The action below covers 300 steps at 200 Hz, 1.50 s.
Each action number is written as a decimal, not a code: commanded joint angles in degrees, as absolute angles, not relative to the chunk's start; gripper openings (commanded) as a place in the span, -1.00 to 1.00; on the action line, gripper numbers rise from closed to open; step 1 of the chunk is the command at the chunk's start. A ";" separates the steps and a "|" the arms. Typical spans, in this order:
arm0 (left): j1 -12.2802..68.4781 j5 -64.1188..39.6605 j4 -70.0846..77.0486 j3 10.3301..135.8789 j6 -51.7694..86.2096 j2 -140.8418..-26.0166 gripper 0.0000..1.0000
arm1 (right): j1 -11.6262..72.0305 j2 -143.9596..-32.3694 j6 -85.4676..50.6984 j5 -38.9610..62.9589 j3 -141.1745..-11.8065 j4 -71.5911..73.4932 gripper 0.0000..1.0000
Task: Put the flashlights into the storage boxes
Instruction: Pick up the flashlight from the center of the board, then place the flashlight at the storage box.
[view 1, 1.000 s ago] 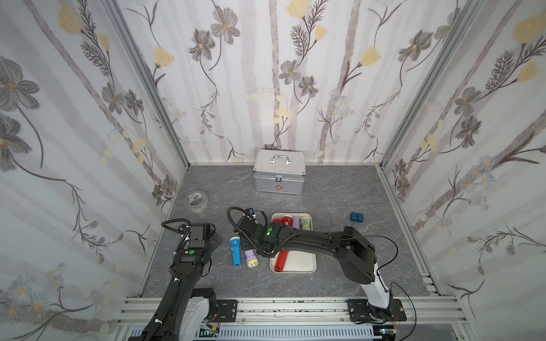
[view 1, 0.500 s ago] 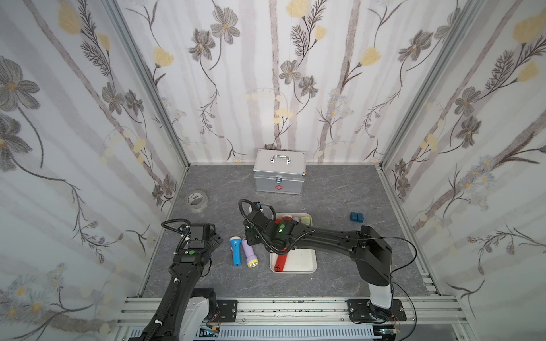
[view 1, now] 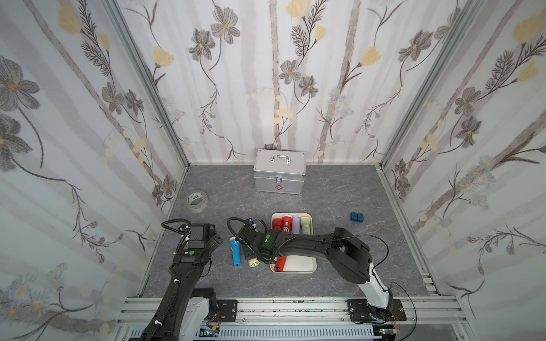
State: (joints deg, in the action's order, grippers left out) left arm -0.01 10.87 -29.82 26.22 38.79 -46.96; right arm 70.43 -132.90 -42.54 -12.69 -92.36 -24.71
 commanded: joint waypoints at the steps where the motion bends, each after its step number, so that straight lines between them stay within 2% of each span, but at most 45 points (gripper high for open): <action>1: -0.08 11.34 -29.14 26.02 38.58 -46.75 1.00 | 70.55 -133.91 -42.19 -13.91 -92.81 -25.07 0.09; 74: -0.09 11.34 -29.18 25.86 38.58 -46.14 1.00 | 70.50 -138.43 -41.84 -16.70 -96.11 -28.28 0.02; 113: -0.09 11.32 -29.21 25.84 38.58 -46.05 1.00 | 70.45 -135.77 -41.84 -18.79 -96.98 -28.83 -0.31; 183: -0.09 11.34 -29.21 25.71 38.65 -45.53 1.00 | 68.52 -125.35 -43.37 -17.81 -95.60 -25.36 -0.31; 210: -0.09 11.32 -29.18 25.76 38.58 -45.62 1.00 | 66.58 -117.60 -45.25 -18.02 -88.42 -21.18 -0.31; 252: 0.00 11.25 -29.13 25.76 38.58 -45.79 1.00 | 64.35 -102.77 -51.72 -19.25 -68.33 -14.52 -0.31; 300: 0.00 11.26 -29.16 25.80 38.51 -45.79 1.00 | 63.98 -93.43 -64.56 -22.40 -50.94 -9.56 -0.31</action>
State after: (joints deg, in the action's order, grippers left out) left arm 0.01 10.70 -29.82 25.87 38.79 -45.76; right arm 64.07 -95.96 -55.75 -19.57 -55.51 -16.08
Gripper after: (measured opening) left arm 0.997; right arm 0.372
